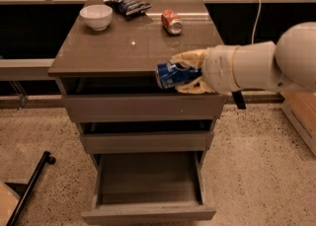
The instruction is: Pick pepsi can from bottom drawer and place on counter
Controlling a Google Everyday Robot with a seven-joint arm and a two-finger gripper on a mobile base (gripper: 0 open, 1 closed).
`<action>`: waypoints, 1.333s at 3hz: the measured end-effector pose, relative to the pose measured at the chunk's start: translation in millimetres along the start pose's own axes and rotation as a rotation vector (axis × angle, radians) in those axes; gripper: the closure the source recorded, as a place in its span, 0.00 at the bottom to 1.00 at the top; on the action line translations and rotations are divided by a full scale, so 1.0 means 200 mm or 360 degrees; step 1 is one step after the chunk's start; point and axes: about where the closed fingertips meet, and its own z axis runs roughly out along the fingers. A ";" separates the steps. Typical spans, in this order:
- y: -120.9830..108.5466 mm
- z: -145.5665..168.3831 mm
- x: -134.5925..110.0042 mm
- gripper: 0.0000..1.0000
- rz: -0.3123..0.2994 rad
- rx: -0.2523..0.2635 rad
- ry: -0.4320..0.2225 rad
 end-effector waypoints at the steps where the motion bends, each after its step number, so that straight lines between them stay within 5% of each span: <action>1: -0.08 0.00 -0.01 1.00 -0.0025 0.0035 -0.0005; 2: -0.08 0.02 0.00 1.00 -0.0002 0.0034 0.0012; 4: -0.22 0.33 0.25 1.00 0.0070 0.0198 0.0028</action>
Offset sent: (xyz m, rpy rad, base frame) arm 0.0136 0.0035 0.0064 0.0138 -0.0060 -0.0395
